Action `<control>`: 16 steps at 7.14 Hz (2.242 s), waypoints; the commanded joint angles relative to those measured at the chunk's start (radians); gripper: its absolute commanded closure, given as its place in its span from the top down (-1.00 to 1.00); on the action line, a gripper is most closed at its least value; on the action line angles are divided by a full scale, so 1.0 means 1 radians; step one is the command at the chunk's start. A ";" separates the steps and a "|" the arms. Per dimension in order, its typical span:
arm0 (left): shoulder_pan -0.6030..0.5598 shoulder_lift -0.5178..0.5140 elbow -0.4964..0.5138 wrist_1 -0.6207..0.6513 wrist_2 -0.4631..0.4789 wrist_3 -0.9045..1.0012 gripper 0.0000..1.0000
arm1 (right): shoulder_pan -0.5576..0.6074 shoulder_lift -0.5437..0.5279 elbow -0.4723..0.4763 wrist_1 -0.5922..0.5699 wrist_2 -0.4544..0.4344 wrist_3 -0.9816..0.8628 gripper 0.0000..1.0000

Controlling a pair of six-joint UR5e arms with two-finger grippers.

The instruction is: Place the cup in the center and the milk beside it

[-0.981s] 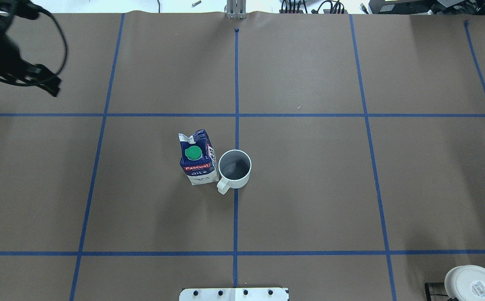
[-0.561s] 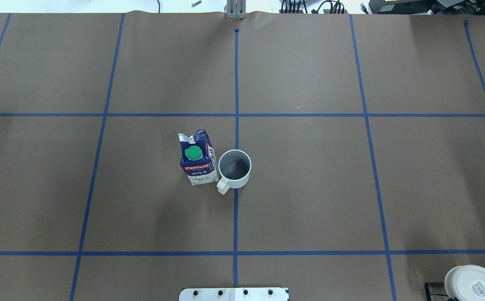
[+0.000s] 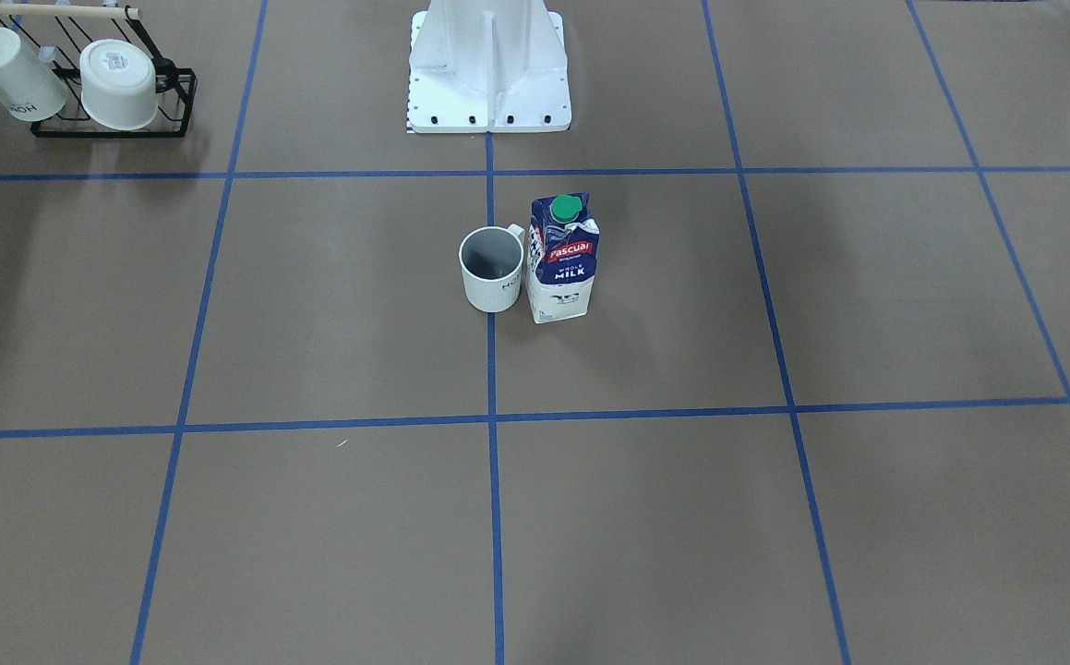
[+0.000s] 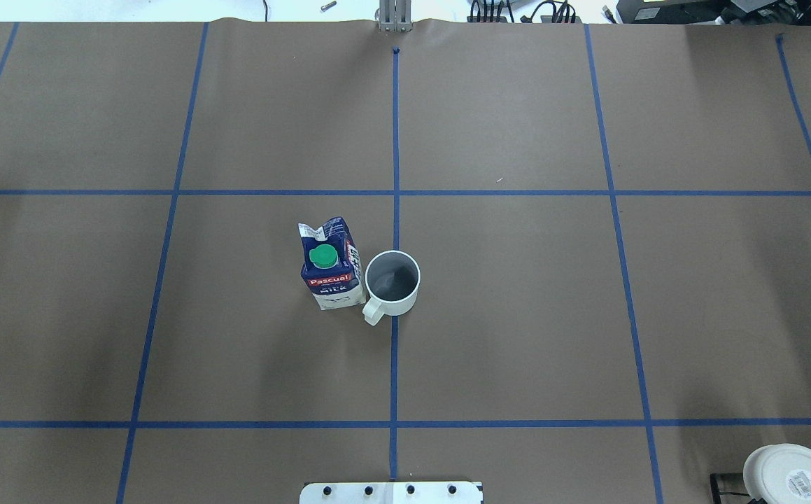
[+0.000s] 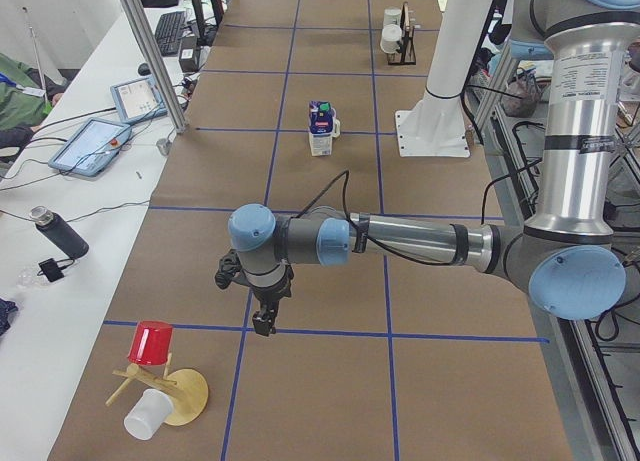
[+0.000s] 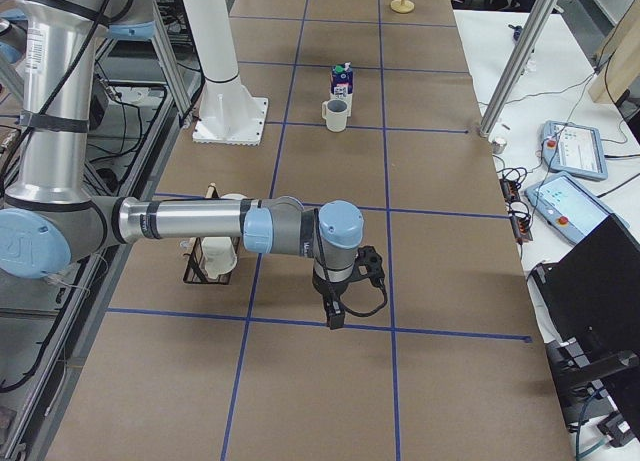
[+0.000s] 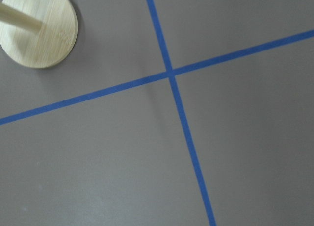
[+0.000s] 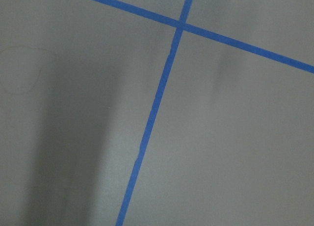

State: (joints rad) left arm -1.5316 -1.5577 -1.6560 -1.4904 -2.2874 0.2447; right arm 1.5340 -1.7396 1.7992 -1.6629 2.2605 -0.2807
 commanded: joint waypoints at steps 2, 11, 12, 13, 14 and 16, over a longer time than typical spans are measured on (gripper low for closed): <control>-0.019 0.016 0.001 -0.017 -0.018 -0.004 0.97 | 0.000 0.000 0.000 0.000 -0.001 0.000 1.00; -0.018 0.053 -0.022 -0.022 -0.018 -0.001 0.97 | 0.000 -0.001 0.009 0.000 0.011 -0.002 1.00; -0.019 0.054 -0.022 -0.022 -0.018 -0.002 0.97 | 0.000 -0.001 0.009 0.000 0.011 -0.002 1.00; -0.019 0.054 -0.022 -0.021 -0.020 -0.002 0.97 | 0.000 -0.001 0.008 0.000 0.011 -0.002 1.00; -0.019 0.054 -0.022 -0.021 -0.020 -0.002 0.97 | 0.000 -0.001 0.008 0.000 0.011 -0.002 1.00; -0.019 0.054 -0.024 -0.022 -0.021 -0.002 0.97 | 0.000 -0.001 0.008 0.000 0.011 -0.002 1.00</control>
State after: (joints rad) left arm -1.5508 -1.5034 -1.6786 -1.5113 -2.3074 0.2424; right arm 1.5340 -1.7411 1.8071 -1.6628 2.2718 -0.2816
